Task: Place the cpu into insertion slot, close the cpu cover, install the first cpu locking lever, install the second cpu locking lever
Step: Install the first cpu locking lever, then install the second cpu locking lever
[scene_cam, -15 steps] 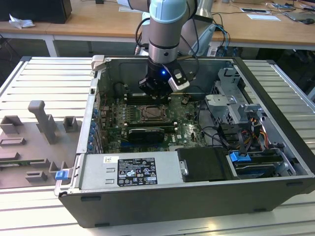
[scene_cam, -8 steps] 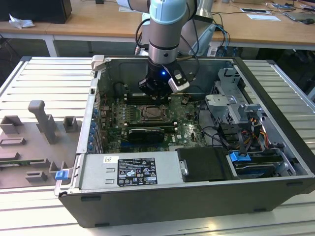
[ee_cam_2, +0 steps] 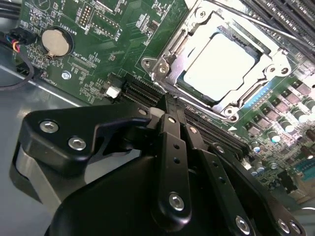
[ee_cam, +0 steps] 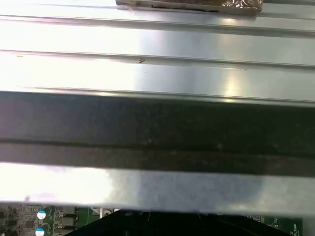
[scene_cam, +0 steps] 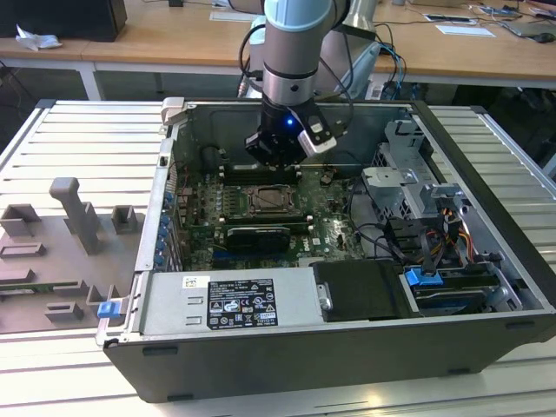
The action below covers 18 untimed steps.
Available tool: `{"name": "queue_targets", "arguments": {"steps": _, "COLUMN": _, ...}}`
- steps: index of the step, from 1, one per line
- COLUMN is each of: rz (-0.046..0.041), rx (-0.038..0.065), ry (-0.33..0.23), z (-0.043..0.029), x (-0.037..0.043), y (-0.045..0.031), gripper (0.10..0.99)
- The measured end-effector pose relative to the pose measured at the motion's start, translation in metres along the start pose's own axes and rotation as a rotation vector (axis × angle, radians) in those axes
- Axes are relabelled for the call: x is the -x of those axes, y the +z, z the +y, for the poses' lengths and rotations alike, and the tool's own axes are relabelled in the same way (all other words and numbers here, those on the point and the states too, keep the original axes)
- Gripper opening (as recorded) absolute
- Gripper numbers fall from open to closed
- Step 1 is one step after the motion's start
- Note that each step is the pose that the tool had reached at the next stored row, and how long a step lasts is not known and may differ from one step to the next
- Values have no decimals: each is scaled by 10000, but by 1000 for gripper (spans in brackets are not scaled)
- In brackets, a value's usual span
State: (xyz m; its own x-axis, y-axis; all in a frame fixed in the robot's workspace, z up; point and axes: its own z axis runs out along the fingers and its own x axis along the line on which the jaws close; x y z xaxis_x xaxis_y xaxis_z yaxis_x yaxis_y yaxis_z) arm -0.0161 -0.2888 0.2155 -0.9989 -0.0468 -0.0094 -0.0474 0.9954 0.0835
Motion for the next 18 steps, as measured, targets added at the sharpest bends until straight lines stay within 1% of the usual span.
{"name": "queue_targets", "arguments": {"steps": 2, "rz": 0, "rx": 1, "ry": 0, "z": -22, "x": -1, "y": -1, "gripper": 106}}
{"name": "queue_targets", "arguments": {"steps": 11, "rz": -1, "rx": 0, "ry": 2, "z": -51, "x": -3, "y": -4, "gripper": 106}}
{"name": "queue_targets", "arguments": {"steps": 13, "rz": 0, "rx": 0, "ry": 0, "z": -69, "x": -3, "y": -6, "gripper": 106}}
{"name": "queue_targets", "arguments": {"steps": 18, "rz": 0, "rx": 0, "ry": 1, "z": -90, "x": -4, "y": -7, "gripper": 106}}
